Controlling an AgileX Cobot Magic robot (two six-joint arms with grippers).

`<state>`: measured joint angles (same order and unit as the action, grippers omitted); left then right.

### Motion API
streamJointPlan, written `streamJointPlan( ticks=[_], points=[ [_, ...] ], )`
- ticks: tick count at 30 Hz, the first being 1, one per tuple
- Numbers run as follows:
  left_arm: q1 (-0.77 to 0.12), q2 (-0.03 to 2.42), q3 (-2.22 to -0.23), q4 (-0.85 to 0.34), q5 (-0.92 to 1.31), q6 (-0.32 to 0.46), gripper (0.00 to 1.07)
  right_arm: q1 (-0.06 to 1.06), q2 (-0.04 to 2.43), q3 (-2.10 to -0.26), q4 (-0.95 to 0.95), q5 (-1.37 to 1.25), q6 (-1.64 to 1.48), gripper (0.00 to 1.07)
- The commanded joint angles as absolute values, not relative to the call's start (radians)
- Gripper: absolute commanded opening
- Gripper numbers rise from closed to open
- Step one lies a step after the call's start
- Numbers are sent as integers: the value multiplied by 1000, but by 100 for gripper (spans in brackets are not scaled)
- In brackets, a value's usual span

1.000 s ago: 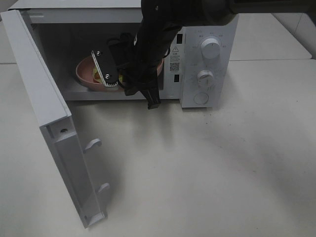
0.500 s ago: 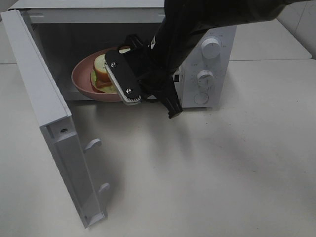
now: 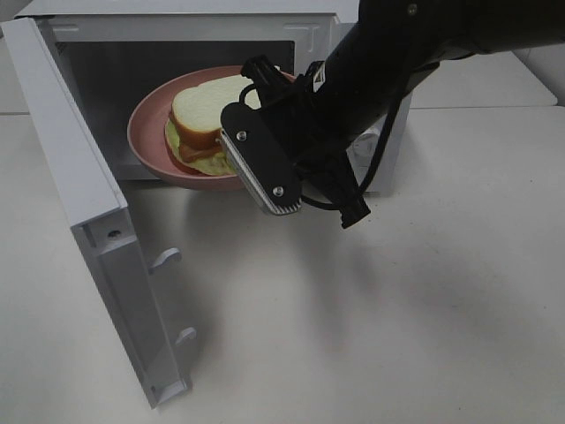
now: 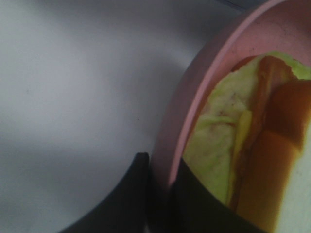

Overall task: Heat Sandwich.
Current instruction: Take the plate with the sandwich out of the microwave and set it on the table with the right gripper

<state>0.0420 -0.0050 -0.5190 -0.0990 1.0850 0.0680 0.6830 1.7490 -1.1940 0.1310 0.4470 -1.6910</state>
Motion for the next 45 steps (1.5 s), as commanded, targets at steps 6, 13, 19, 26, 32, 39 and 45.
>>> streamJointPlan(
  ticks=[6, 13, 19, 26, 32, 39, 45],
  points=[
    [45, -21, -518, -100, 1071, 63, 98, 689, 1643, -1089, 123, 419, -1669, 0],
    [45, -21, -518, -100, 1071, 63, 98, 689, 1534, -977, 97, 419, -1647, 0],
    [45, -21, -518, -100, 1071, 63, 98, 689, 1458, -910, 95, 421, -1606, 0],
    [45, -21, -518, -100, 1071, 63, 98, 689, 1321, -788, -8, 445, -1514, 0],
    [45, -21, -518, -100, 1071, 63, 98, 689, 1227, -719, -32, 474, -1472, 0],
    [45, -21, -518, -100, 1071, 63, 98, 689, 1090, -628, -31, 533, -1438, 0],
    [45, -21, -518, -100, 1071, 63, 98, 689, 979, -558, -37, 558, -1386, 0]
  ],
)
